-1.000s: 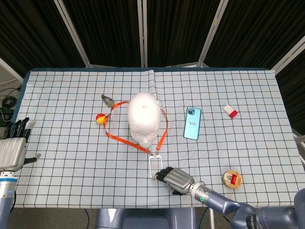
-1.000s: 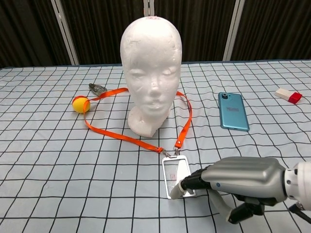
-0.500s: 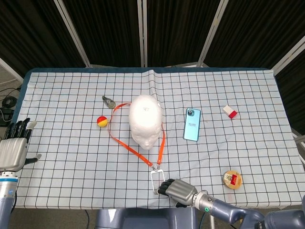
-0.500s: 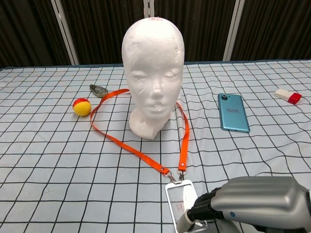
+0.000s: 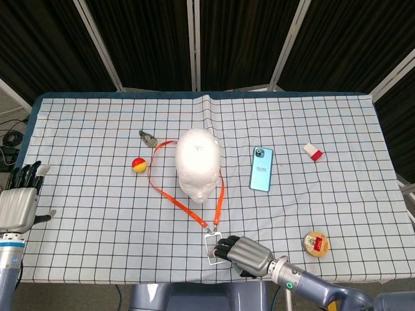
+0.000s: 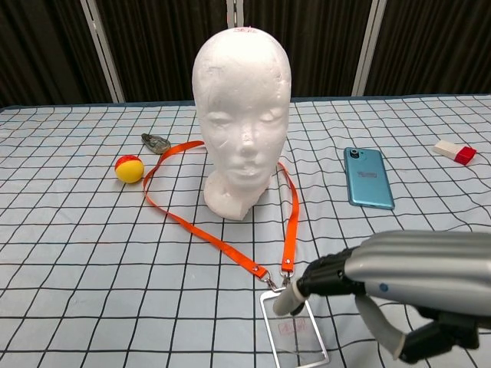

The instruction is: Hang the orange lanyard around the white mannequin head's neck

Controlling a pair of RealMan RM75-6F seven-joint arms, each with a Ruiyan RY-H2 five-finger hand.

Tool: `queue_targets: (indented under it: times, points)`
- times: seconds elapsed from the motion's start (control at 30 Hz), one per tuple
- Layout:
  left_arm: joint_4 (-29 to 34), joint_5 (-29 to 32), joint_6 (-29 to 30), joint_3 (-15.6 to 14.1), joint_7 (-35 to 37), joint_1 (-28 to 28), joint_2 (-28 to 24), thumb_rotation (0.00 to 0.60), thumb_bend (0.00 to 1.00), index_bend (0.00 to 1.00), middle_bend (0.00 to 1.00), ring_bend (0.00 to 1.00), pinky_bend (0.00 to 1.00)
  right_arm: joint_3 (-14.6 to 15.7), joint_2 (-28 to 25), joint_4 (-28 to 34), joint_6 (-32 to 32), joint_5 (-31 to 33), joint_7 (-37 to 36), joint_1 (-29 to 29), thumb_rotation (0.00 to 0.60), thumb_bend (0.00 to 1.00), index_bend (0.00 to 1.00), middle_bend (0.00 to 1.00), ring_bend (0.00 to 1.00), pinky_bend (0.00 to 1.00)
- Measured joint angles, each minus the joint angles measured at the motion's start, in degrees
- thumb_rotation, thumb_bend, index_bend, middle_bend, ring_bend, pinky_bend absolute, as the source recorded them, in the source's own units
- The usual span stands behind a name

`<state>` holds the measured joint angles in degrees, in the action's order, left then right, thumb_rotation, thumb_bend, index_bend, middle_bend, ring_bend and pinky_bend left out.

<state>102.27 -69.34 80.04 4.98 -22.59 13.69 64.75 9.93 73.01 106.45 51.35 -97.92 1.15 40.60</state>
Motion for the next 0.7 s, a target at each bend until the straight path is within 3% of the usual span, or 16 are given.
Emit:
queue_targets:
  times: [0.17, 0.27, 0.4, 0.47, 0.53, 0.6, 0.7]
  points:
    - [0.0, -0.9, 0.6, -0.2, 0.8, -0.5, -0.4, 0.6, 0.0, 0.0, 0.0, 0.0, 0.0, 0.4, -4.1, -2.0, 8.9, -4.8, 3.0, -2.8, 0.6, 0.96, 0.21, 0.2, 0.15, 0.23]
    - [0.0, -1.9, 1.2, -0.4, 1.4, -1.0, -0.6, 0.6, 0.0, 0.0, 0.0, 0.0, 0.0, 0.6, -6.7, -4.9, 15.9, -7.1, 4.2, -5.6, 0.6, 0.85, 0.2, 0.18, 0.13, 0.18]
    - [-0.2, -3.7, 2.5, -0.8, 2.4, -1.9, -0.7, 0.6, 0.0, 0.0, 0.0, 0.0, 0.0, 0.4, -9.2, -11.2, 25.8, -8.3, 4.3, -10.7, 0.6, 0.58, 0.17, 0.1, 0.02, 0.02]
    - [-0.4, -4.5, 3.2, -1.0, 2.9, -2.3, -0.7, 0.6, 0.0, 0.0, 0.0, 0.0, 0.0, 0.1, -9.5, -14.7, 29.9, -8.0, 4.2, -13.5, 0.6, 0.42, 0.13, 0.05, 0.0, 0.0]
    - [-1.0, -5.3, 3.7, -1.3, 3.5, -2.8, -0.6, 0.6, 0.0, 0.0, 0.0, 0.0, 0.0, -0.7, -9.4, -18.6, 34.2, -6.7, 3.9, -16.8, 0.6, 0.17, 0.09, 0.01, 0.0, 0.0]
    - [-1.7, -5.9, 4.0, -1.5, 4.1, -3.1, -0.4, 0.6, 0.0, 0.0, 0.0, 0.0, 0.0, -1.7, -9.0, -20.9, 36.6, -4.2, 3.5, -19.3, 0.6, 0.04, 0.04, 0.0, 0.0, 0.0]
    - [-2.6, -6.7, 4.6, -1.5, 5.1, -3.6, -0.2, 0.6, 0.0, 0.0, 0.0, 0.0, 0.0, -3.0, -8.3, -22.1, 37.7, 0.3, 2.8, -22.2, 0.6, 0.0, 0.0, 0.0, 0.0, 0.0]
